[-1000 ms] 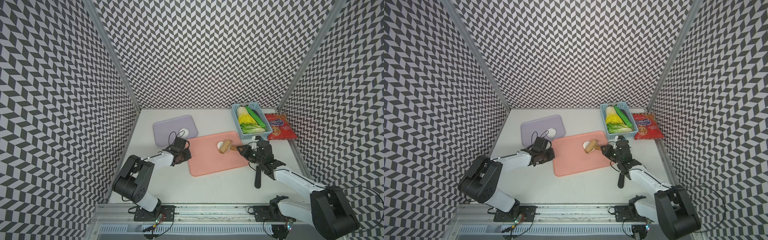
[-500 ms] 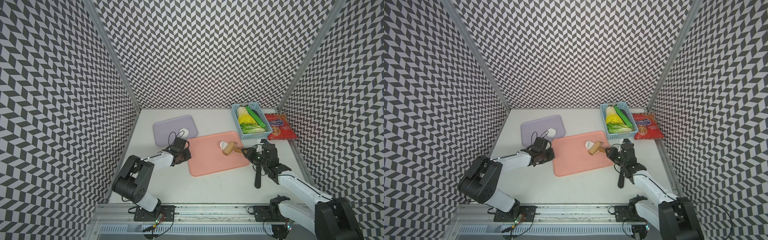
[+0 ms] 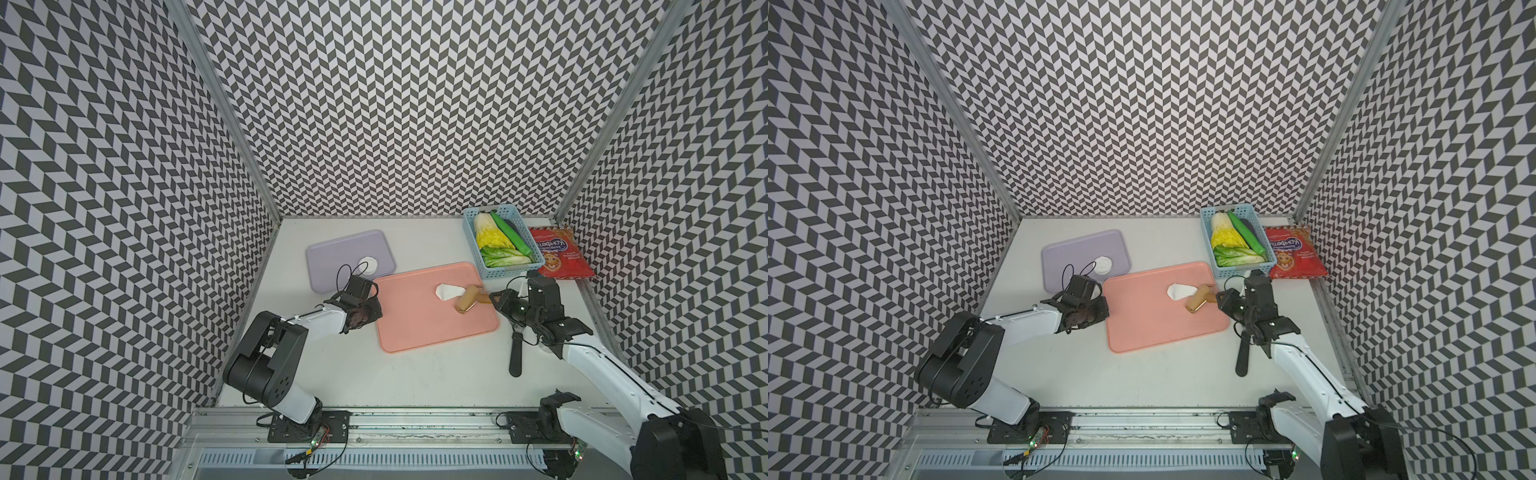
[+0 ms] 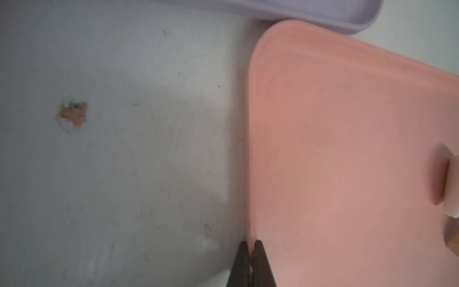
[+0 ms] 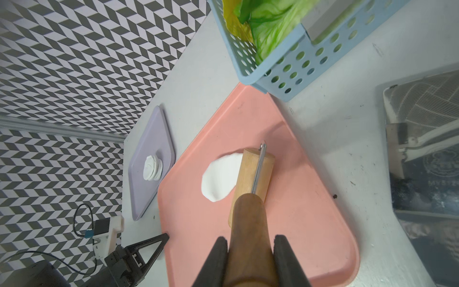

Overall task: Roll out the dumpling wrappers from the dough
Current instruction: Flatten out the dough on the work surface.

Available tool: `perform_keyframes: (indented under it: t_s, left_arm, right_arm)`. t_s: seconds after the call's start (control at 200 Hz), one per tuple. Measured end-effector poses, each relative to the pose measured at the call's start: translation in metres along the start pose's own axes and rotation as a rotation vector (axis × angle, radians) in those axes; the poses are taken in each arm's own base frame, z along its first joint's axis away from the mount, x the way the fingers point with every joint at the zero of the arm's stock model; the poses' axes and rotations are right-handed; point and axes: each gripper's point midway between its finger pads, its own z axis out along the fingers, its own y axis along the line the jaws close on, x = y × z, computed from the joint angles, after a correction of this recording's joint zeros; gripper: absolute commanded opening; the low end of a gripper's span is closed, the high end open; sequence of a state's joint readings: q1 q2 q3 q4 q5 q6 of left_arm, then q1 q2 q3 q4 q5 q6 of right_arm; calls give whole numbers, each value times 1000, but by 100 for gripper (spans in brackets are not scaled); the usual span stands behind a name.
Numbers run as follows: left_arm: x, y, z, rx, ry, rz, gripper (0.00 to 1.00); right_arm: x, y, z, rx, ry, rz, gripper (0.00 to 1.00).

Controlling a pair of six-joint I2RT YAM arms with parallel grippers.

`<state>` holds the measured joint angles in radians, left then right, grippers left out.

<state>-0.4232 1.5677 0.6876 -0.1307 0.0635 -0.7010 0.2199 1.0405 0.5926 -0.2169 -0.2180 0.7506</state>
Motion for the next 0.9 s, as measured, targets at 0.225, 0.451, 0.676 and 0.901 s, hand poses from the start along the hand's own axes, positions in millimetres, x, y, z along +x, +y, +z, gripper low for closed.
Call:
perform_keyframes:
  t_s: [0.225, 0.451, 0.676, 0.901]
  left_arm:
    - [0, 0, 0, -2, -1, 3, 0]
    - [2, -2, 0, -2, 0, 8, 0]
    - [2, -2, 0, -6, -3, 6, 0]
    - [2, -2, 1, -8, -5, 5, 0]
  right_arm:
    - [-2, 70, -2, -176, 29, -88, 0]
    - [5, 77, 29, -179, 75, -92, 0]
    - [24, 38, 48, -83, 100, -60, 0]
    - [24, 29, 51, -94, 75, -52, 0]
